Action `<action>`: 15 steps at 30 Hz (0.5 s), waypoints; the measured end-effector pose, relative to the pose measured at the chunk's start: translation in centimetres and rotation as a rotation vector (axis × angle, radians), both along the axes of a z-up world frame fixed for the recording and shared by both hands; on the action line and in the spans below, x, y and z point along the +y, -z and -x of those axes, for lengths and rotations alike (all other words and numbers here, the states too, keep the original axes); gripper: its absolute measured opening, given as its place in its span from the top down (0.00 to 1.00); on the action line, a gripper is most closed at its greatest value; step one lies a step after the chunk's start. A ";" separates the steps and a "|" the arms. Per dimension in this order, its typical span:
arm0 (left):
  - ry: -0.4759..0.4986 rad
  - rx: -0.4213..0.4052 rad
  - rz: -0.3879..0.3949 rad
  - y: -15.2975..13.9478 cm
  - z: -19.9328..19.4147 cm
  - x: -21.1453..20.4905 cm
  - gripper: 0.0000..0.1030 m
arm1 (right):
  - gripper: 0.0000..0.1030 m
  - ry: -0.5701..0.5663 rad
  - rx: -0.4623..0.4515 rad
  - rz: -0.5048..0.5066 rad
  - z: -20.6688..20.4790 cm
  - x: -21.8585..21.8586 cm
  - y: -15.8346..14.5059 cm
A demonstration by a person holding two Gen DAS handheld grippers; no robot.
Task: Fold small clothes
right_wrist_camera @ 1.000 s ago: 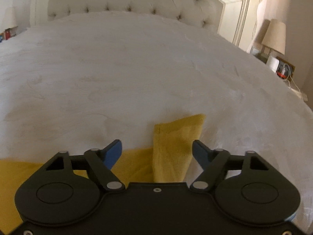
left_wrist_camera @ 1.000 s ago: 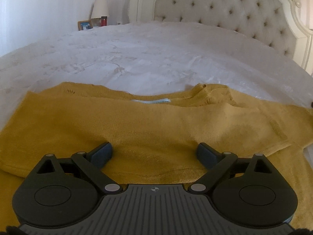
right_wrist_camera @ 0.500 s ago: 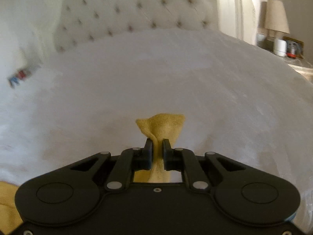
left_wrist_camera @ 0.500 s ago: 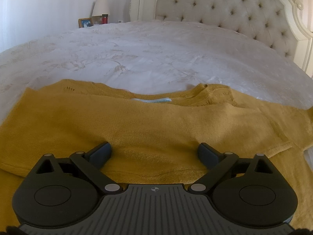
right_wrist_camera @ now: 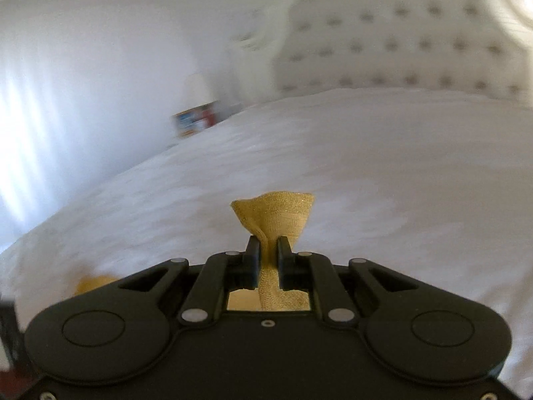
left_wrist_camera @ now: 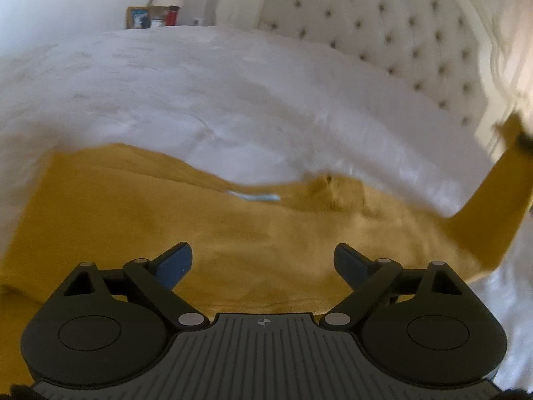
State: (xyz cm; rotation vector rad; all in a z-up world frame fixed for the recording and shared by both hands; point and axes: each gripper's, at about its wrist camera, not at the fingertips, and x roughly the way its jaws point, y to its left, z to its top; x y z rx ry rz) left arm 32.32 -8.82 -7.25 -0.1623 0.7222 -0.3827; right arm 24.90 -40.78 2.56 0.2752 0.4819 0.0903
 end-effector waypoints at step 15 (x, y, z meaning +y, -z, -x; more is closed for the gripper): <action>0.049 0.096 0.082 -0.6 0.4 6.3 0.09 | 0.39 -0.260 0.110 0.097 2.8 14.1 11.7</action>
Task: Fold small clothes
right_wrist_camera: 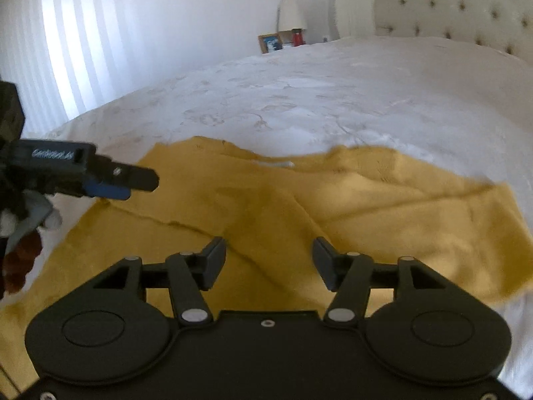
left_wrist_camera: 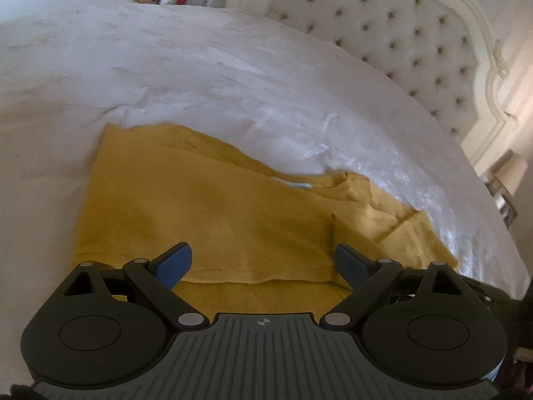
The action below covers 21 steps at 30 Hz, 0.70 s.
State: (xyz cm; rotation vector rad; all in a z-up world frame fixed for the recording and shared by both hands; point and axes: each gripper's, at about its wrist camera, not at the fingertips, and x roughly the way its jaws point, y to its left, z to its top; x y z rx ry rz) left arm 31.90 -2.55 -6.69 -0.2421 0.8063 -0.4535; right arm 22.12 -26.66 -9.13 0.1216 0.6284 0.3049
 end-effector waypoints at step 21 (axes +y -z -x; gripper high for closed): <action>0.300 0.067 -0.100 2.7 -2.9 -12.0 0.35 | 0.29 0.153 -0.024 -0.140 5.1 -5.2 1.7</action>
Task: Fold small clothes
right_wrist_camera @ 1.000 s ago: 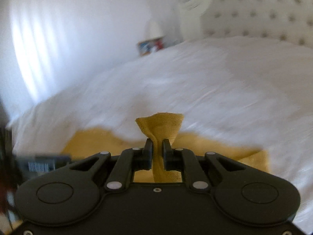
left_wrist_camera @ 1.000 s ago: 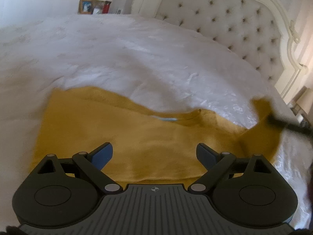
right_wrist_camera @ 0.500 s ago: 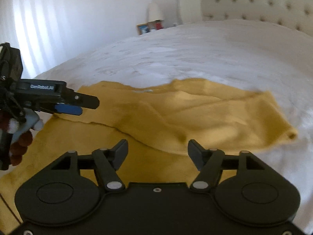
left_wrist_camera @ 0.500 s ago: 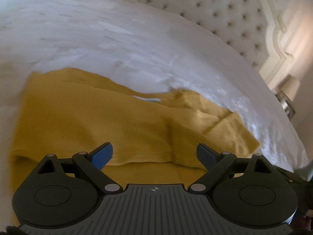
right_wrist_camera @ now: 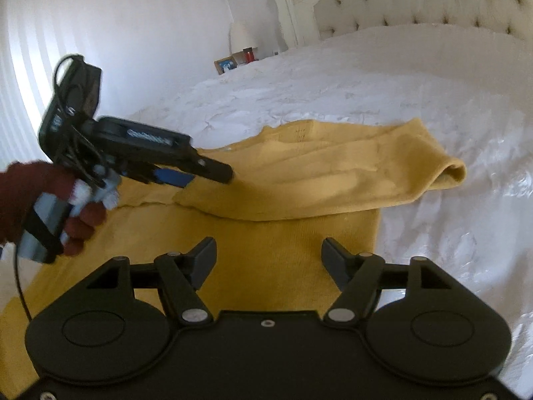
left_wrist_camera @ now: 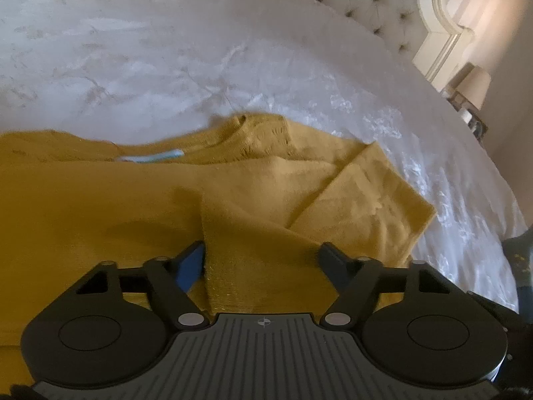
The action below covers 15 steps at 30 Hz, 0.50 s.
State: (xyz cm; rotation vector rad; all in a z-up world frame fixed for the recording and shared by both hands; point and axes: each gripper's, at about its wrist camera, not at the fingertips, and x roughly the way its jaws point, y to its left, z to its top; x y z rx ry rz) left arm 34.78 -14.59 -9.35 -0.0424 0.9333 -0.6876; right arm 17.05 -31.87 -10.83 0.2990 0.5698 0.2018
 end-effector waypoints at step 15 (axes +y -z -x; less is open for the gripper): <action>-0.060 -0.281 0.035 -9.4 3.2 3.3 0.94 | 0.26 -0.026 -0.021 0.003 0.8 0.6 -0.4</action>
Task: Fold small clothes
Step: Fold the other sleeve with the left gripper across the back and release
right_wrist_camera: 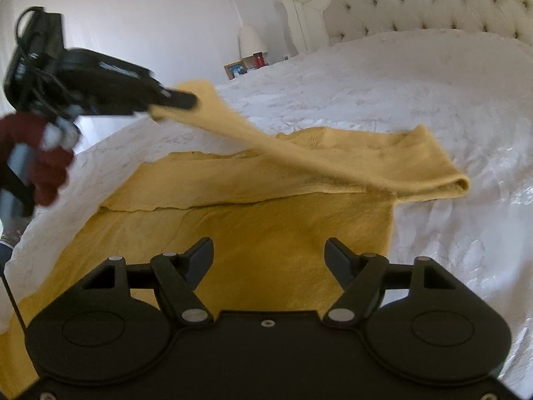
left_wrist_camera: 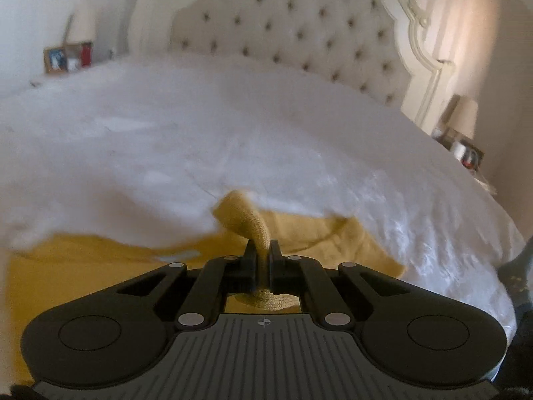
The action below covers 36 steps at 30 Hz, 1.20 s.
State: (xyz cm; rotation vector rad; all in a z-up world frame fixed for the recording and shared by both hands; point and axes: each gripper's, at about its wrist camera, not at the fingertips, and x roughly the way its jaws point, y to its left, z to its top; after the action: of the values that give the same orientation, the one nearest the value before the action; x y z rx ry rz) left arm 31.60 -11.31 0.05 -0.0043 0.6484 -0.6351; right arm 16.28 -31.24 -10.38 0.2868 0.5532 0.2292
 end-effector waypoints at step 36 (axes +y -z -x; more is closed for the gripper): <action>-0.396 -0.022 -0.419 7.7 -2.6 9.4 0.55 | 0.01 -0.062 0.072 0.195 -0.7 4.2 2.4</action>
State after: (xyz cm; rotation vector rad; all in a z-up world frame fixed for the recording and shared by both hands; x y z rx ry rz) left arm 34.20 -1.93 -7.64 0.2578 0.7251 -0.1110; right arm 17.00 -27.04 -12.77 0.0895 0.6516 0.2235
